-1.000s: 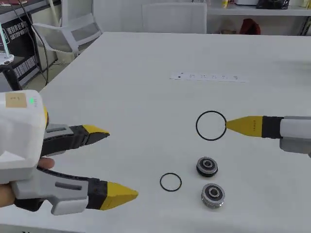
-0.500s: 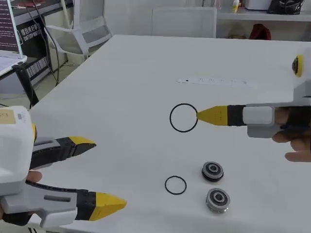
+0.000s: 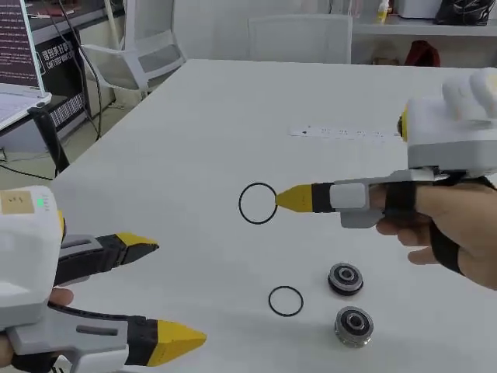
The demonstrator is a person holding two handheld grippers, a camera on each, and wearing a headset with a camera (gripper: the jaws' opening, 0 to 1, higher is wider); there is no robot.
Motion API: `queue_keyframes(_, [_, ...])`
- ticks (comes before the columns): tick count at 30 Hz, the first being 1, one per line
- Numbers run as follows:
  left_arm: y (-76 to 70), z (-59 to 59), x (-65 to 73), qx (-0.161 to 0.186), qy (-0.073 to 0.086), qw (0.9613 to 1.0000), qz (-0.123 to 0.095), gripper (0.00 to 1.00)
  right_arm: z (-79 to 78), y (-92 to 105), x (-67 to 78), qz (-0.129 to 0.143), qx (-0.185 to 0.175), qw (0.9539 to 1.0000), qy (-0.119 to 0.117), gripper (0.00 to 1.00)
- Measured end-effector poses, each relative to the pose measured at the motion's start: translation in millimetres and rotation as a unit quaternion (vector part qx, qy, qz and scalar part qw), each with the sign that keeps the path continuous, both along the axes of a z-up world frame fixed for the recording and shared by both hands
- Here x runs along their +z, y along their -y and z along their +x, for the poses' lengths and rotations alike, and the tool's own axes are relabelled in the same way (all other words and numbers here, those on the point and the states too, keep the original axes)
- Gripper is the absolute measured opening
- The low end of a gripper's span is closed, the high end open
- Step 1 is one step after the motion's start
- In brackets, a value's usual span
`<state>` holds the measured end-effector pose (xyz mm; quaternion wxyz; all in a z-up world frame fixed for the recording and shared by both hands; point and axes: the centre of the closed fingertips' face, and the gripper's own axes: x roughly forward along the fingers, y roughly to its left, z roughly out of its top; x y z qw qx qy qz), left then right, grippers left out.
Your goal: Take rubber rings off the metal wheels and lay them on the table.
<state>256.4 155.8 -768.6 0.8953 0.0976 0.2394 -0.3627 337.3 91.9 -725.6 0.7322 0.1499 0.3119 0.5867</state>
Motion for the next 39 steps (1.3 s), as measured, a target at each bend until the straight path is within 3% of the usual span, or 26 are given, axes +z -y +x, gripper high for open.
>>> queue_keyframes(4, [-0.2,-0.5,-1.3,0.003,-0.002,1.0000,-0.002,0.76,-3.6,0.9,-19.4,-0.012,-0.003,0.9997,-0.019,0.00])
queue_keyframes(7, [4.6,-4.3,-5.6,-0.012,-0.002,0.9999,0.010,0.77,-5.3,3.8,-31.4,-0.021,-0.005,0.9992,-0.032,0.00])
queue_keyframes(13, [7.1,-3.6,-7.4,-0.014,-0.010,0.9998,-0.005,0.79,-4.6,9.5,-52.7,-0.044,-0.010,0.9976,-0.052,0.00])
queue_keyframes(24, [6.4,-2.4,-7.8,-0.006,-0.010,0.9999,-0.011,0.84,-14.7,12.4,-74.8,-0.076,0.005,0.9947,-0.069,0.00])
queue_keyframes(28, [7.4,-3.0,-9.9,-0.013,-0.009,0.9999,0.001,0.86,-18.0,13.5,-84.3,-0.089,0.009,0.9931,-0.076,0.00])
queue_keyframes(39, [5.8,-4.4,-14.2,-0.010,-0.020,0.9997,0.007,0.87,-31.2,16.5,-105.9,-0.132,0.037,0.9873,-0.080,0.00])
